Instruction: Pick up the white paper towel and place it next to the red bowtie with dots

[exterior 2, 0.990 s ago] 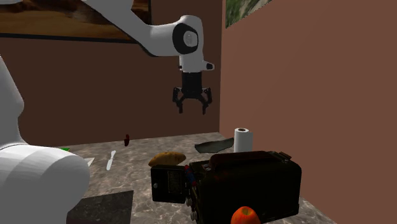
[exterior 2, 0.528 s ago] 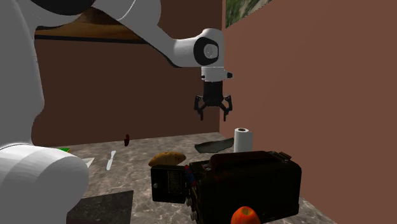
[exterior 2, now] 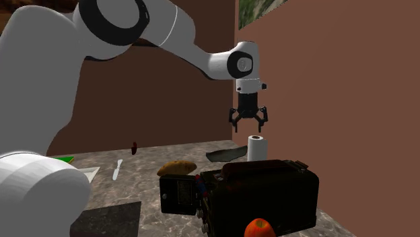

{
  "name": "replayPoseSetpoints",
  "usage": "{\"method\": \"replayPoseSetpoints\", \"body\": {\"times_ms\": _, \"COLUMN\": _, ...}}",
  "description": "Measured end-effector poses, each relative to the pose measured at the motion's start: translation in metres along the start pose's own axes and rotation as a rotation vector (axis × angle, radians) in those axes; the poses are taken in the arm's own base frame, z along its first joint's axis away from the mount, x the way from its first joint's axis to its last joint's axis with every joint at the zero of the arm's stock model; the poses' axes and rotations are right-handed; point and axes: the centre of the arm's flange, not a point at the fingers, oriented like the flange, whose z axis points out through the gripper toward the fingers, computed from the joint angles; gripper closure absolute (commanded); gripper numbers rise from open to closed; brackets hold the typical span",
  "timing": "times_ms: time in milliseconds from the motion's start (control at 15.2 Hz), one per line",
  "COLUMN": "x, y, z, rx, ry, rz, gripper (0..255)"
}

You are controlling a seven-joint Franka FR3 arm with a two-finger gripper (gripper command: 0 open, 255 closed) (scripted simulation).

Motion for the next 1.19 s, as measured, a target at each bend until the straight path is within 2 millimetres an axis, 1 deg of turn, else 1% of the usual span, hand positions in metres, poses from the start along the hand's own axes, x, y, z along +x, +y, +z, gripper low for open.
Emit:
{"method": "replayPoseSetpoints", "body": {"times_ms": 132, "x": 0.011, "y": 0.021, "z": 0.008, "rx": -0.007, "ry": -0.003, "rz": -0.009, "gripper": 0}}
{"method": "replayPoseSetpoints", "body": {"times_ms": 264, "x": 0.013, "y": 0.028, "z": 0.021, "rx": -0.008, "ry": -0.005, "rz": -0.012, "gripper": 0}}
{"method": "replayPoseSetpoints", "body": {"times_ms": 660, "x": 0.013, "y": 0.031, "z": 0.050, "rx": -0.009, "ry": -0.005, "rz": -0.014, "gripper": 0}}
{"method": "replayPoseSetpoints", "body": {"times_ms": 792, "x": 0.013, "y": 0.030, "z": 0.053, "rx": -0.009, "ry": -0.005, "rz": -0.014, "gripper": 0}}
{"method": "replayPoseSetpoints", "body": {"times_ms": 1056, "x": 0.013, "y": 0.030, "z": 0.054, "rx": -0.009, "ry": -0.005, "rz": -0.014, "gripper": 0}}
{"method": "replayPoseSetpoints", "body": {"times_ms": 1122, "x": 0.013, "y": 0.030, "z": 0.054, "rx": -0.009, "ry": -0.005, "rz": -0.014, "gripper": 255}}
{"method": "replayPoseSetpoints", "body": {"times_ms": 1188, "x": 0.013, "y": 0.030, "z": 0.054, "rx": -0.009, "ry": -0.004, "rz": -0.014, "gripper": 255}}
